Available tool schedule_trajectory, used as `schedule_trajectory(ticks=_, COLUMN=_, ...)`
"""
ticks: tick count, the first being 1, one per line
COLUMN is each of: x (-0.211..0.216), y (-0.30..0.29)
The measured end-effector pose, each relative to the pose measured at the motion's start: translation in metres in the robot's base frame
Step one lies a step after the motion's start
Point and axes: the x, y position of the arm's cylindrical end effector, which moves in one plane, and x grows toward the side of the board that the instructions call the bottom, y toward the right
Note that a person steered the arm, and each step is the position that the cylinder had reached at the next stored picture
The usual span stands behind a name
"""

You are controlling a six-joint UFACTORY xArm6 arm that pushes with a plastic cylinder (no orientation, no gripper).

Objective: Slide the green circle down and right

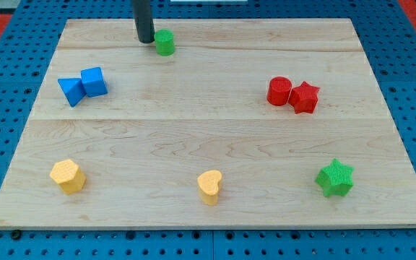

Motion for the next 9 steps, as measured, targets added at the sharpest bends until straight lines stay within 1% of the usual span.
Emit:
schedule_trajectory(ticks=2, x=0.025, y=0.021)
schedule_trajectory(ticks=4, x=0.021, y=0.08)
schedule_trajectory(ticks=8, x=0.022, y=0.128)
schedule_trajectory(ticks=9, x=0.038, y=0.128)
